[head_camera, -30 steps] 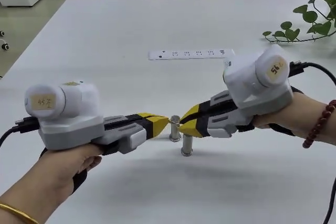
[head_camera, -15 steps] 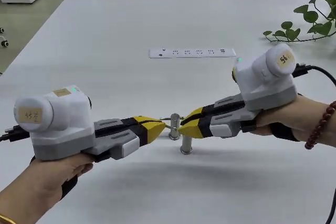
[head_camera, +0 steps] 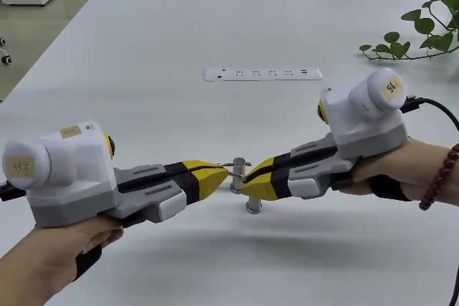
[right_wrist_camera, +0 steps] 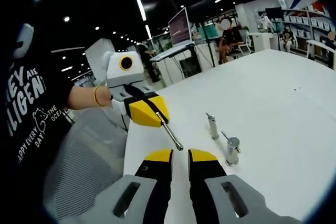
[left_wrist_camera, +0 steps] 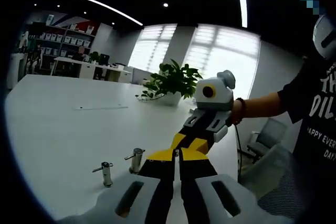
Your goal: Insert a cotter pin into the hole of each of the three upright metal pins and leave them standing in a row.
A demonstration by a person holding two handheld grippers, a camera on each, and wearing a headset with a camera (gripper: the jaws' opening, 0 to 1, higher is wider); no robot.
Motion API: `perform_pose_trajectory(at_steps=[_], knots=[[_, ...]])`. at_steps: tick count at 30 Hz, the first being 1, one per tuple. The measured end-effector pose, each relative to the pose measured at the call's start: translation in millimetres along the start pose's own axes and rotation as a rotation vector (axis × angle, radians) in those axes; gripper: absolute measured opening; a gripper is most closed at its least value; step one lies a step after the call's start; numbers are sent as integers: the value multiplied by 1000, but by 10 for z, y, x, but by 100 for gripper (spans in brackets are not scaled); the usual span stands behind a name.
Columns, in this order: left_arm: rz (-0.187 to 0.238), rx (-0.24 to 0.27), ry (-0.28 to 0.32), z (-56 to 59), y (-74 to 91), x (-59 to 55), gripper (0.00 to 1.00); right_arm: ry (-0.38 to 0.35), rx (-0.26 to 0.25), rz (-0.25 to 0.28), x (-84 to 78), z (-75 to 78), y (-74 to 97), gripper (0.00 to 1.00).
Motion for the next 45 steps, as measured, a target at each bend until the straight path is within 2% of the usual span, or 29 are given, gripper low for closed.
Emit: perform_pose_trajectory(at_steps=[7, 14, 16, 22, 27, 35, 39, 45], knots=[[-2, -27, -3, 50, -14, -9, 0, 7, 22, 10, 19, -36, 5, 3], [-16, -38, 5, 65, -12, -26, 0, 29, 29, -11, -3, -54, 7, 0], [-34, -41, 35, 71, -2, -58, 0, 46, 24, -21, -4, -53, 16, 0], [-49, -43, 22, 101, -2, -102, 0, 139, 10, -67, -22, -65, 17, 0], [-60, -38, 22, 99, -12, -123, 0, 172, -6, -85, -30, -23, 26, 0], [-80, -34, -9, 98, -34, -139, 0, 239, -34, -118, -33, -10, 17, 0], [-103, -29, -35, 90, -49, -163, 1, 268, -46, -140, -53, -12, 13, 0], [-136, -4, -37, 40, -64, -209, 3, 303, -64, -172, -80, -5, 12, 0]])
Point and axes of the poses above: the centre of the closed fingertips' face, and the gripper's own axes: y roughly backward along the fingers, z roughly to its right, x roughly out of its top, the point moved 6 cm from there along y, roughly backward along the fingers, and after that the axes turned 14 degrees about -y, right-handed, at the moved point
